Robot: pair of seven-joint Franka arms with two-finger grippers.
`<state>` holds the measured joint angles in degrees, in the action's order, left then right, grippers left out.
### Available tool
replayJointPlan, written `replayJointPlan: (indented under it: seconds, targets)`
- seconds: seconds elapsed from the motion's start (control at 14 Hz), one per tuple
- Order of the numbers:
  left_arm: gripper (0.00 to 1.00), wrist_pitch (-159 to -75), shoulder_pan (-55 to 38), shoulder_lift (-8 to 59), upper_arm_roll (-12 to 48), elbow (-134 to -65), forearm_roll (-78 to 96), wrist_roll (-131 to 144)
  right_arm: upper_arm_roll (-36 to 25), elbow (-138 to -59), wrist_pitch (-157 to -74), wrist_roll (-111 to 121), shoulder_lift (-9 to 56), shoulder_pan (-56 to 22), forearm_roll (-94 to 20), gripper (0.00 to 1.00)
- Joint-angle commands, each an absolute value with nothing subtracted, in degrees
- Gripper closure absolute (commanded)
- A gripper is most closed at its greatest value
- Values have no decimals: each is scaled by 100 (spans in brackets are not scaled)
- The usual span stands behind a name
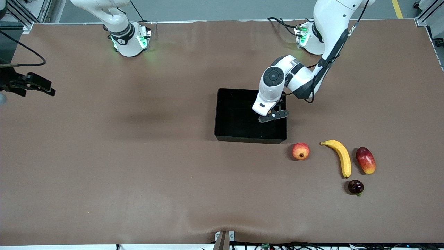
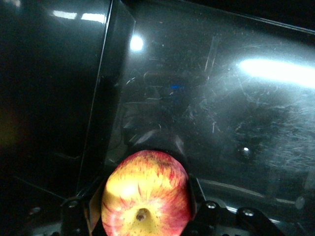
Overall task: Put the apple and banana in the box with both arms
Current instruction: 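Lower the apple into the box and open the left gripper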
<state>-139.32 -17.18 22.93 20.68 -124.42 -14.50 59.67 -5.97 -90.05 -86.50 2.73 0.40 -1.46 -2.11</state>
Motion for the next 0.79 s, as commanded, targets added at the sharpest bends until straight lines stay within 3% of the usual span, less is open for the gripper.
replayJointPlan:
  seconds: [0.0, 0.07, 0.36, 0.71]
  targets:
    - [44, -14045, -1732, 2303, 2065, -12472, -1617, 6152, -519, -8877, -8578, 229, 141, -53, -149, 0]
    - [0, -14045, -1731, 2303, 2065, -12454, -1617, 6161, -519, -8868, -8587, 229, 141, -61, -149, 0]
    - [0, -13853, -1714, 2119, 2074, -12367, -1617, 6179, -518, -8789, -8578, 229, 141, -44, -149, 0]
    - [0, -12615, -1617, 1679, 2101, -11543, -1591, 5986, -527, -8789, -8596, 229, 141, -18, -149, 0]
